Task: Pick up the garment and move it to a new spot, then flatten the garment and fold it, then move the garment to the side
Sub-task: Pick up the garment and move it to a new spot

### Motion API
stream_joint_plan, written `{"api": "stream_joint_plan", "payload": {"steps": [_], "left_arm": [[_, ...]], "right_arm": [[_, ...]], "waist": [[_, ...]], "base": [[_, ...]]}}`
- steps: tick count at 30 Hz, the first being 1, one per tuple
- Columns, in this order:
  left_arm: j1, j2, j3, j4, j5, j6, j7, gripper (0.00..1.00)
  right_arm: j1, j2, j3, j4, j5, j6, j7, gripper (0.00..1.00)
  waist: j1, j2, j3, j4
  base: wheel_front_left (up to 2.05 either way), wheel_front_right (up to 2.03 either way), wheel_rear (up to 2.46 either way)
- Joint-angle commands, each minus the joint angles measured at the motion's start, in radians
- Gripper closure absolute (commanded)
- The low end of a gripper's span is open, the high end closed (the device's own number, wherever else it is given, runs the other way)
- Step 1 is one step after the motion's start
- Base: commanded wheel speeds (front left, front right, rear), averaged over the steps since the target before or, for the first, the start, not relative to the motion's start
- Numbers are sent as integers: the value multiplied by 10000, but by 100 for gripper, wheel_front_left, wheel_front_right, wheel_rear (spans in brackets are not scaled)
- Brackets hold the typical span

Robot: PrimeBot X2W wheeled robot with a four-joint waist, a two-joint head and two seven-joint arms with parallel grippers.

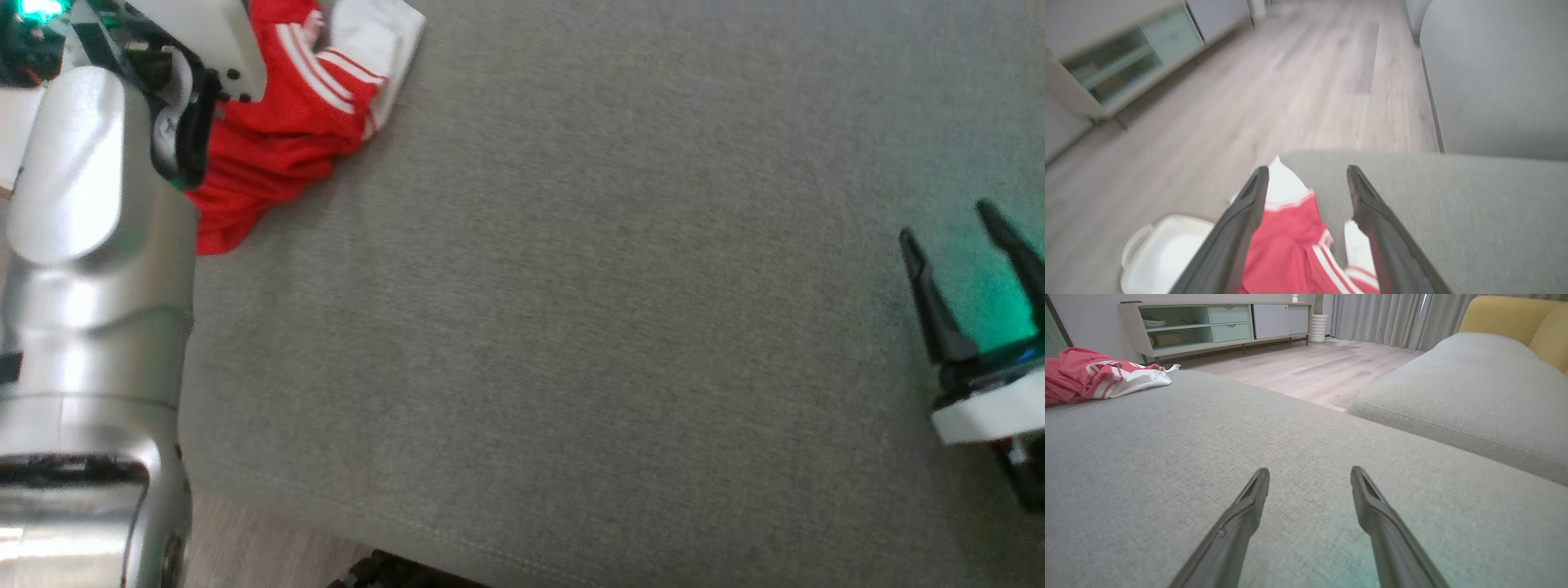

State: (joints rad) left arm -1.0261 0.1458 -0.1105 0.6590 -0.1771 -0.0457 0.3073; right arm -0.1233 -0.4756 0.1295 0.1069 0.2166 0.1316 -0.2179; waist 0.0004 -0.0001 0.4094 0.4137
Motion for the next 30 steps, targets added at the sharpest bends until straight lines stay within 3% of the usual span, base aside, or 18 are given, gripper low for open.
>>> {"api": "stream_joint_plan", "payload": {"steps": [1,6,11,12,13,14,21,30], "left_arm": [[-301,464,376,-84,-101,-26,173,0],[-953,623,670,2390,-504,114,1304,0],[-886,614,935,4040,-819,335,1025,0],[-860,625,949,4228,-843,342,898,15],[-860,697,973,4389,-858,352,708,75],[-872,755,988,4533,-872,343,516,100],[-1491,977,946,4692,-843,199,-1591,100],[-2229,888,44,4504,-404,-615,-3276,100]], "right_arm": [[-62,-301,147,-391,64,-9,24,0],[-157,-713,50,-1097,194,-9,363,0],[-30,-759,-316,-1618,182,-9,562,0],[26,-745,-378,-1658,161,-9,570,0],[68,-732,-411,-1705,142,-9,580,0],[94,-717,-431,-1744,124,-9,591,0],[185,-407,-371,-1557,58,-9,430,0],[80,767,589,-330,335,-9,-162,0]], "waist": [[-4,1,446,-403],[-4,1,879,-800],[-4,1,1265,-1046],[-4,1,1289,-1050],[-4,1,1315,-1066],[-4,1,1327,-1083],[-4,1,670,-1089],[-4,1,-1995,-1726]], "base": [[0,0,0],[0,0,0],[0,0,0],[0,0,0],[0,0,0],[0,0,0],[0,0,0],[0,0,0]]}}
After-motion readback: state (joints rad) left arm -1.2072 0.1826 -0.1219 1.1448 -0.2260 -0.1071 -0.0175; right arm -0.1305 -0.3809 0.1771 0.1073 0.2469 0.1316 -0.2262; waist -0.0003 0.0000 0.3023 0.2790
